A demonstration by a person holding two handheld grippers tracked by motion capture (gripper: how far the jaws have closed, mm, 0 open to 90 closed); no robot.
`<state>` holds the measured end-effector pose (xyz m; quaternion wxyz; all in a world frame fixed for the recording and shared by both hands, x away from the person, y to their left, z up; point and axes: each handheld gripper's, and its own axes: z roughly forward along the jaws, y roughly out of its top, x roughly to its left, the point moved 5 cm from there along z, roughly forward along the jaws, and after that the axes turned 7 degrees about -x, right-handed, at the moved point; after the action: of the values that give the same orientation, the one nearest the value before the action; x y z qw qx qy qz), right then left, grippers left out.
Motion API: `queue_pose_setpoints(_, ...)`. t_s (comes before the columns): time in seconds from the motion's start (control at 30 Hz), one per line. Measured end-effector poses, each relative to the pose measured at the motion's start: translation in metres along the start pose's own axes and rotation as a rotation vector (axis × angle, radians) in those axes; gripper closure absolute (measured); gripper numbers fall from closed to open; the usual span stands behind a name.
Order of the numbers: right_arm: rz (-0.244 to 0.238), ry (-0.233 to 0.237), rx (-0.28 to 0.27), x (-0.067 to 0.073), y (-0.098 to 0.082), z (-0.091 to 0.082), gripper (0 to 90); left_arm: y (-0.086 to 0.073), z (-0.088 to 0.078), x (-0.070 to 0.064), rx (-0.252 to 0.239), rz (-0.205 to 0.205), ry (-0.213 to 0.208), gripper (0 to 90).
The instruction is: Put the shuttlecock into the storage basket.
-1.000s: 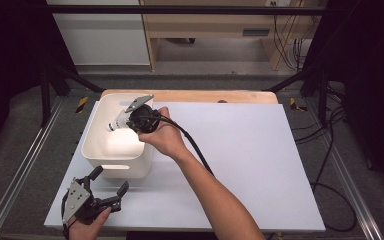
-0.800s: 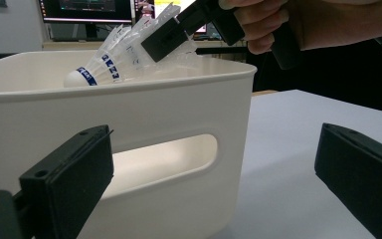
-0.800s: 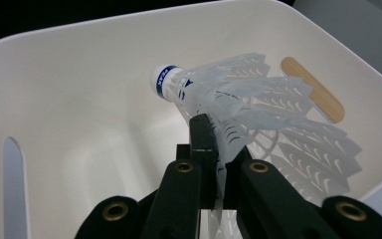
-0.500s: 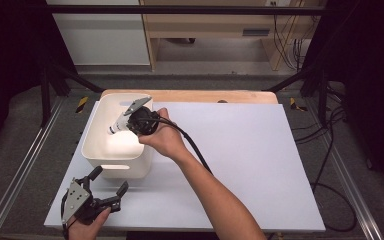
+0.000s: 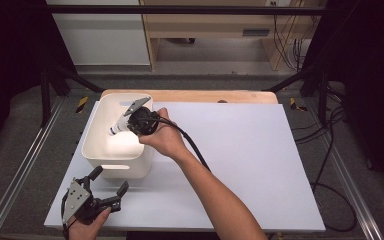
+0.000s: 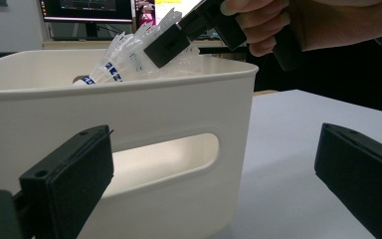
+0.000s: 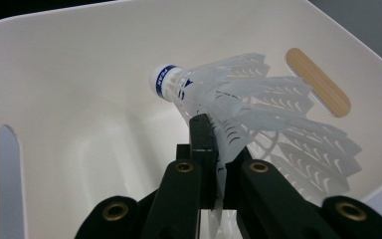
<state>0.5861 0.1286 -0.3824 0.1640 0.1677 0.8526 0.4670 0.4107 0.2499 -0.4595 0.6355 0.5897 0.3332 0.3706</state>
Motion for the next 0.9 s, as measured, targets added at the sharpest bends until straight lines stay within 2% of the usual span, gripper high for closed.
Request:
queue_pose_setpoints(0.63, -0.011, 0.006, 0.015, 0.003, 0.0011, 0.0037, 89.4, 0.0006, -0.001, 0.0002, -0.002, 0.0, 0.0, 2.0)
queue_pose_setpoints(0.9, -0.013, 0.003, 0.023, -0.0002, -0.001, 0.0031, 89.4, 0.0005, -0.0009, 0.0003, -0.001, 0.001, 0.0, 2.0)
